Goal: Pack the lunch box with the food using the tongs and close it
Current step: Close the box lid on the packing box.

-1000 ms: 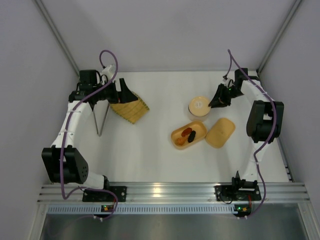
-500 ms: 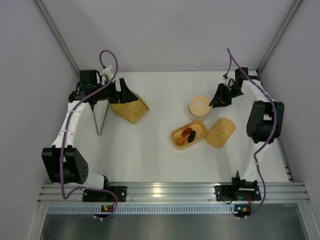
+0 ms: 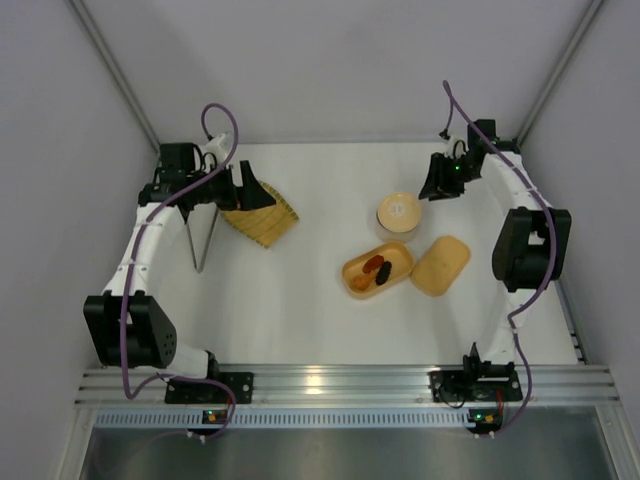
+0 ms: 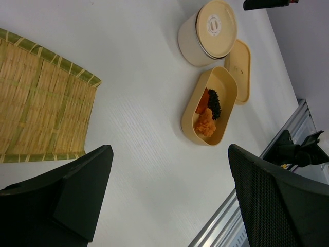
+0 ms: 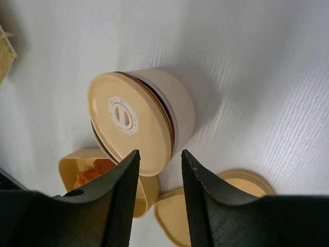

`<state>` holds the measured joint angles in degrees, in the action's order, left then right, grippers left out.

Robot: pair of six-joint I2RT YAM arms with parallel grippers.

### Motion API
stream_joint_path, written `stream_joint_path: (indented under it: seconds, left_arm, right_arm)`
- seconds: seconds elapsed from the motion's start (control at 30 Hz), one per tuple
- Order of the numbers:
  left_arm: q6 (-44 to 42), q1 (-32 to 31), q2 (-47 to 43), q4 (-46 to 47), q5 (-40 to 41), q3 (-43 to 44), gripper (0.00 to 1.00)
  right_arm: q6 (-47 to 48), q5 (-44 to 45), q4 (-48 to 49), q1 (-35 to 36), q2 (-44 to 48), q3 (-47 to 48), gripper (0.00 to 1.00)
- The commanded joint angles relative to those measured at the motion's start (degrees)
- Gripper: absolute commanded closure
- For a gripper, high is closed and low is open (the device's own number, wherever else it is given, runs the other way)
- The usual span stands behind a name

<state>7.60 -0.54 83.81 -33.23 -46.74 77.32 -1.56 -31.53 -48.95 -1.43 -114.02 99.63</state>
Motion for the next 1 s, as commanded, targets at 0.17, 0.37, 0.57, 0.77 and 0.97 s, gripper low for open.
stream_joint_path:
  seconds: [0.17, 0.37, 0.57, 0.77, 0.97]
  left_arm:
    - [-3.46, 0.10, -2.86, -1.04, 0.42, -2.17, 0.02]
    - [-3.90, 0.10, -4.44, -0.69, 0.42, -2.79, 0.02]
    - [-4.25, 0.10, -4.80, -0.96, 0.16, -3.05, 0.02]
    - [-4.34, 0.10, -5.06, -0.78, 0.42, -3.23, 0.02]
    - [-4.26, 0.10, -4.62, -0.69, 0.42, -2.88, 0.02]
  right_arm:
    - [7.10, 10.16, 1.22, 6.61, 2.22, 3.64, 0.64]
    - [6.75, 14.73, 1.75, 7.67, 1.61, 3.81, 0.65]
    - [6.84, 15.44, 2.28, 8.20, 0.55, 3.64, 0.65]
    - [7.54, 15.09, 2.19, 8.20, -0.33, 3.81, 0.69]
    - [6.75, 13.51, 1.66, 8.29, -1.73, 3.81, 0.70]
